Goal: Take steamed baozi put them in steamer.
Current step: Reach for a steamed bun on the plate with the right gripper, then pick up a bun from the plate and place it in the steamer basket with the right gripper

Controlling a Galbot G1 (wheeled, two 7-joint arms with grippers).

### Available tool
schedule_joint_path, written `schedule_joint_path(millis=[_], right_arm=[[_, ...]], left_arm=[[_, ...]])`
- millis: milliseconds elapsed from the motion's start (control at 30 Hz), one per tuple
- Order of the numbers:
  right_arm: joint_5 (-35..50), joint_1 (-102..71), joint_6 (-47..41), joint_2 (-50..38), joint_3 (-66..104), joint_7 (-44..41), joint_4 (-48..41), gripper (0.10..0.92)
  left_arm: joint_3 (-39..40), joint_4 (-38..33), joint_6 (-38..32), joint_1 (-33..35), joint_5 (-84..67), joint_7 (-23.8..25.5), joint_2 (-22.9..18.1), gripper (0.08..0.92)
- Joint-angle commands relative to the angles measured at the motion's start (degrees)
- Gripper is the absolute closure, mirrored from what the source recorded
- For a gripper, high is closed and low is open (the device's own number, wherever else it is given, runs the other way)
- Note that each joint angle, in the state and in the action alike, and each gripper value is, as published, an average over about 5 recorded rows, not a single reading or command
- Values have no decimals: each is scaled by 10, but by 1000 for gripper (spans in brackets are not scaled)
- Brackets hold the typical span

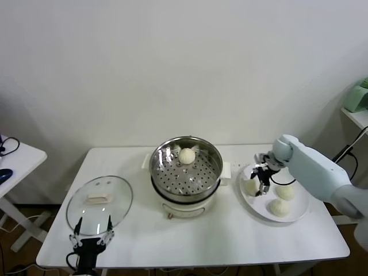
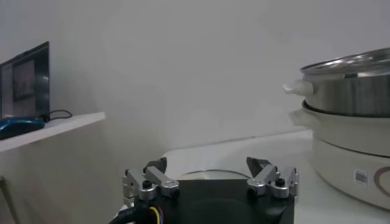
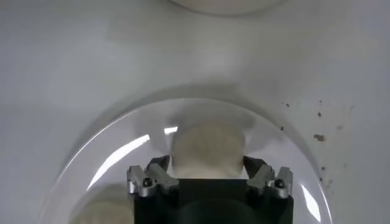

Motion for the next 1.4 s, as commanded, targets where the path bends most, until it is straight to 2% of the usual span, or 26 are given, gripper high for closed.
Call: schedule_joint_path(millis=[33,333,600,933,1167,1400], right_arm=[[-5,-4,2,5,9,-1,-8,311],[19,12,-4,6,14,2,-8,338],[162,138,-44,-18,-79,0,16,338],[399,335,-91,-8,-238,-7,49,337],[495,374,-125,46,-273,14,99,338],[519,352,-134,114,-290,31,118,339]], left_arm=[[1,0,2,0,0,-1,-1,177],[1,-1,2,0,0,-3,-1,177],[2,-5,2,1,1,-4,-1,177],[16,-8,0,6,10,1,0,177],[30,-13,17,-21,36,3,5,177],[46,-19,25,-23,48,3,7,177]])
